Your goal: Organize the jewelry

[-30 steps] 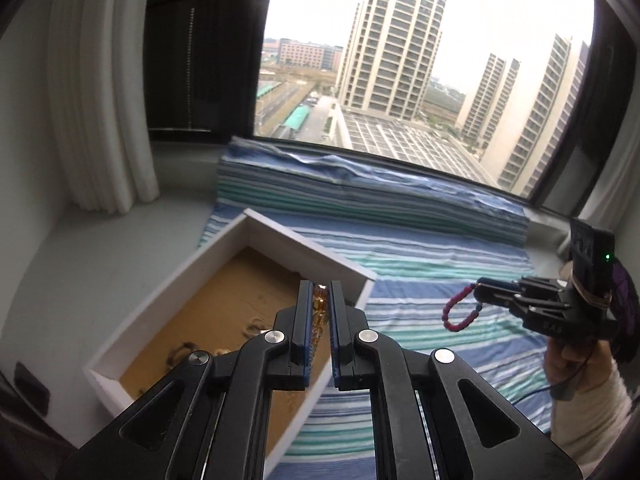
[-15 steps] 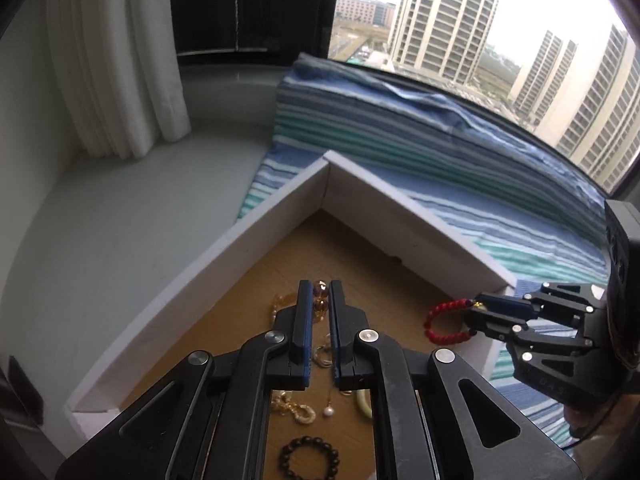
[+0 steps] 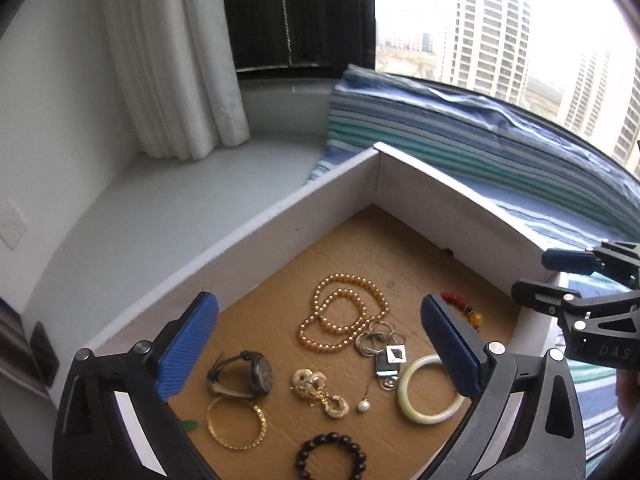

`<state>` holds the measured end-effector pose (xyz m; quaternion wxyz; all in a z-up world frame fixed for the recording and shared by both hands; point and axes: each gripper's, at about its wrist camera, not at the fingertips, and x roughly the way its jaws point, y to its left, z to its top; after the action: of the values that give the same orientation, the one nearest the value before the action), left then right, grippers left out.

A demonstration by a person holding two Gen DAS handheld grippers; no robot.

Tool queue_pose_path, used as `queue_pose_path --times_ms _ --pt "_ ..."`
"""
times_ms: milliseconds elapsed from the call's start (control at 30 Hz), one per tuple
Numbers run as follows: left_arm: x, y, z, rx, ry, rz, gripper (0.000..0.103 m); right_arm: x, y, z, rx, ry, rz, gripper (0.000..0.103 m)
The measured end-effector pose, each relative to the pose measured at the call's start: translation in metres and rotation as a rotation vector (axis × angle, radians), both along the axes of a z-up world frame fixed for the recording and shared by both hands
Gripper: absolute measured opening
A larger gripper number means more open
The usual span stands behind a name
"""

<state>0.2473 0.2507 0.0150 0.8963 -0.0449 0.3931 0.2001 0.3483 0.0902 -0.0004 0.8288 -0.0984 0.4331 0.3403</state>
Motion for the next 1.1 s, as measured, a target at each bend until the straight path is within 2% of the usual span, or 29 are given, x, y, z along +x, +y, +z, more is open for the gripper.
queue_pose_path --times_ms 67,200,233,367,500,567,667,900,1100 --pt "-0.015 -0.015 0.007 0.038 -0.035 0.037 0.102 -0.012 -0.005 0.008 -0.001 -0.026 0.005 0.066" --pt "-0.04 -0.044 0.022 0.162 -0.066 0.119 0.102 -0.031 -0.015 0.021 -0.006 -0.059 0.023 0.066" --pt "-0.046 -0.049 0.025 0.173 -0.075 0.124 0.102 -0.034 -0.015 0.024 -0.007 -0.064 0.028 0.066" --pt "-0.063 -0.058 0.035 0.121 -0.088 0.118 0.102 -0.047 -0.022 0.032 -0.008 -0.08 0.04 0.067" --pt "-0.079 -0.065 0.047 0.134 -0.088 0.145 0.102 -0.059 -0.028 0.036 -0.014 -0.101 0.041 0.067" --pt "-0.085 -0.065 0.05 0.106 -0.075 0.167 0.102 -0.065 -0.031 0.036 -0.016 -0.106 0.042 0.067" --pt "-0.095 -0.061 0.052 0.042 -0.074 0.192 0.102 -0.073 -0.034 0.036 -0.019 -0.118 0.036 0.077" --pt "-0.114 -0.063 0.058 -0.008 -0.06 0.249 0.102 -0.093 -0.037 0.045 -0.005 -0.13 0.032 0.078" --pt "-0.122 -0.062 0.057 0.006 -0.047 0.296 0.102 -0.105 -0.036 0.051 -0.018 -0.161 0.013 0.082"
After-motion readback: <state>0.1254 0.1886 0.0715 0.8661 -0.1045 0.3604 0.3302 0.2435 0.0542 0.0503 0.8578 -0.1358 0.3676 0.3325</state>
